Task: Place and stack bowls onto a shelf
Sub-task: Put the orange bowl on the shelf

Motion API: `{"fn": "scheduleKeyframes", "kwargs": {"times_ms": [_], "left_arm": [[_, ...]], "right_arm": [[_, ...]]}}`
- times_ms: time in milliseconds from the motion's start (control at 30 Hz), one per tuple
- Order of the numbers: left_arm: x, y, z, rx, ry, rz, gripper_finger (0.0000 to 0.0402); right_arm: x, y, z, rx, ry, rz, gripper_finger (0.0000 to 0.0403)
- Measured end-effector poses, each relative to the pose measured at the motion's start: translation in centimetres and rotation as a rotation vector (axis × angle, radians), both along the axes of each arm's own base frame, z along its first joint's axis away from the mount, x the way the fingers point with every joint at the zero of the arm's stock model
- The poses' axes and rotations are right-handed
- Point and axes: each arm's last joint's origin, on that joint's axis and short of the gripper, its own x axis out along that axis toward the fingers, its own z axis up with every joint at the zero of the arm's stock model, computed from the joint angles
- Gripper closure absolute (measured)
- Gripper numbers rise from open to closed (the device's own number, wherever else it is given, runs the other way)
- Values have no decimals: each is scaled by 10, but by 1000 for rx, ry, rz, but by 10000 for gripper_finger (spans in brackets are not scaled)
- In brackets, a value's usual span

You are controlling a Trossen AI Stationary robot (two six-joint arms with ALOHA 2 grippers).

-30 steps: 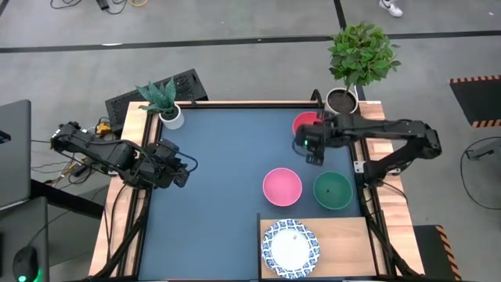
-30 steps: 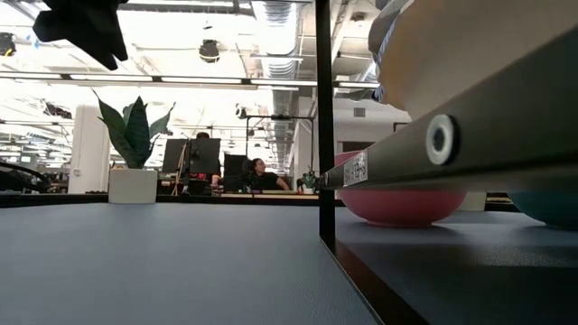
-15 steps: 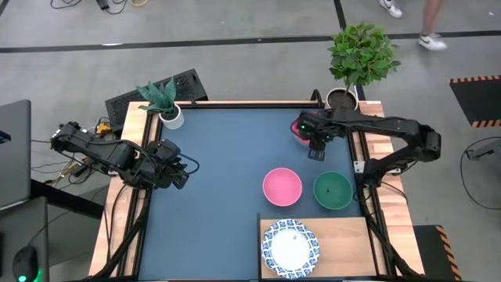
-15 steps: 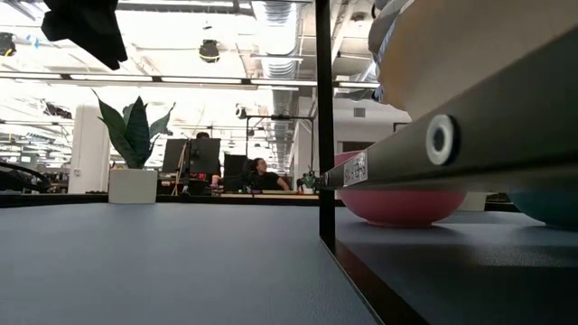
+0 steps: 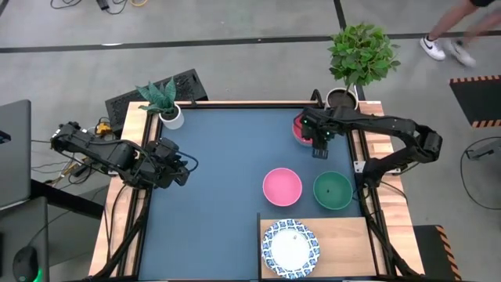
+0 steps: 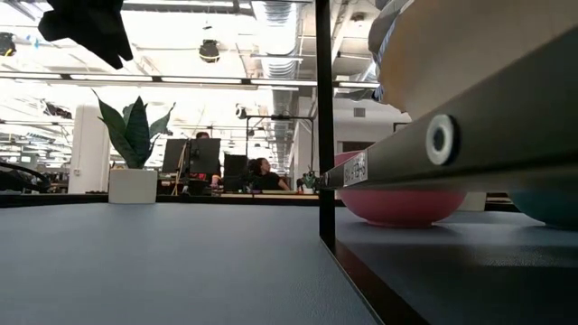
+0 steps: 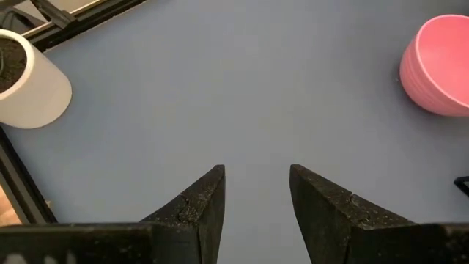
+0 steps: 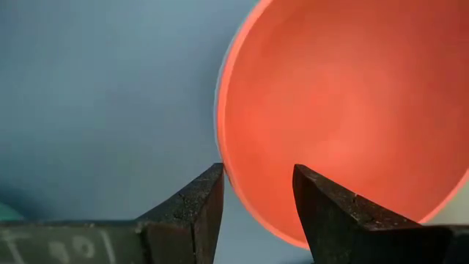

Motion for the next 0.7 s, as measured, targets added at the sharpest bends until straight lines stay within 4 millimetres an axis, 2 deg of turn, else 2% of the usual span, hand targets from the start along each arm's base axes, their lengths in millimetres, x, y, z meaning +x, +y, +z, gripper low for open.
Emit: {"fn": "scheduleKeyframes", "kwargs": {"times_ms": [367,567,700], "left_arm": [[0,0,0,1,0,0,264],[0,0,0,0,2,-3,264],[0,0,0,0,4,-4,264]], "right_arm": [[-3,-12,-2,59,-42,18,235],[2,-15,-13,86,5,25,237],[5,-17,-22,103,41,19,254]]}}
